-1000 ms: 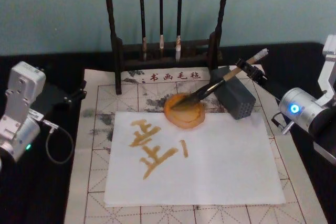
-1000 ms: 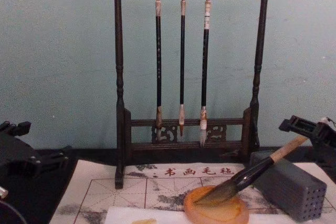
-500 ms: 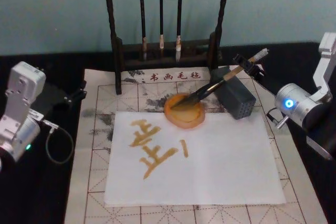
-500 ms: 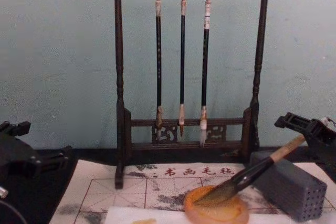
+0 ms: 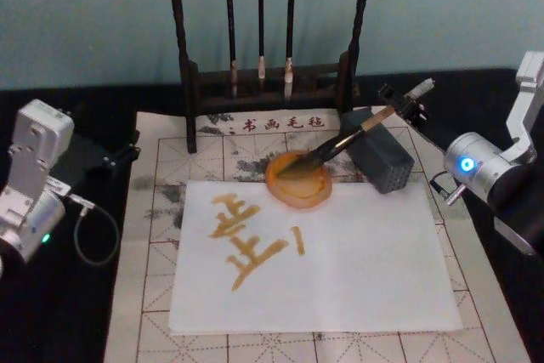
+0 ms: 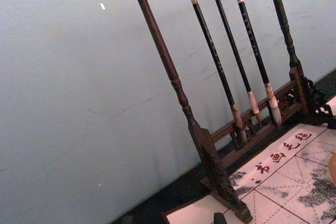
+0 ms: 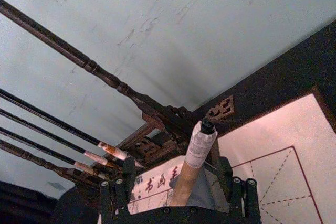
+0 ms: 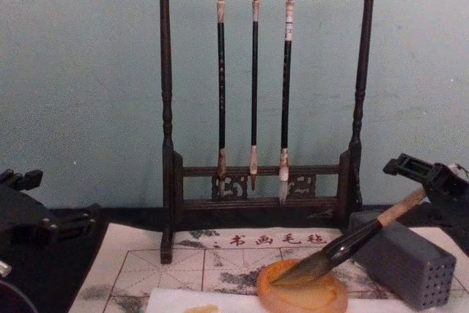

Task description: Pick up the brush from the inkstone, write on the paper, then place the brush back to its original position.

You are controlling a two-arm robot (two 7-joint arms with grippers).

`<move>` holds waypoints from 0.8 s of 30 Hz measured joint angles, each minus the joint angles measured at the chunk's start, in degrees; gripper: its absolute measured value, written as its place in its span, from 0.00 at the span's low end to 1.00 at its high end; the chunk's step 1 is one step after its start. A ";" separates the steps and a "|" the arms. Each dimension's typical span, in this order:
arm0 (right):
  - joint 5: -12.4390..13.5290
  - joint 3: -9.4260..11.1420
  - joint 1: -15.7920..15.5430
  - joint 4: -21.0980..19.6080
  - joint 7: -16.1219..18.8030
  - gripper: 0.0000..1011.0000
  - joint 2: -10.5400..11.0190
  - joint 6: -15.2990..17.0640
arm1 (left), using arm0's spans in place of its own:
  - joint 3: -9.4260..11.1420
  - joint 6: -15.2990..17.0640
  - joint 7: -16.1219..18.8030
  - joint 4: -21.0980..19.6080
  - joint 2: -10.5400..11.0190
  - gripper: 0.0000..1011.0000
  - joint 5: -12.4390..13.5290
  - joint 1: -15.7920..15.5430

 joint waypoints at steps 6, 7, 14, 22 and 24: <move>0.63 -0.64 0.43 0.49 -0.26 0.99 0.12 -0.29 | 0.00 0.00 0.00 0.00 0.00 0.99 0.00 0.00; 0.71 -0.89 0.64 0.74 -0.34 0.99 0.12 -0.44 | 0.00 0.00 0.00 0.00 0.00 0.99 0.00 0.00; 1.06 -1.98 1.43 1.75 -0.47 0.99 0.23 -1.07 | 0.00 0.00 0.00 0.00 0.00 0.99 0.00 0.00; 1.44 -3.35 2.19 2.54 -0.45 0.99 0.63 -1.74 | 0.00 0.00 0.00 0.00 0.00 0.99 0.00 0.00; 1.44 -3.37 2.22 2.57 -0.45 0.99 0.63 -1.77 | 0.00 0.00 0.00 0.00 0.00 0.99 0.00 0.00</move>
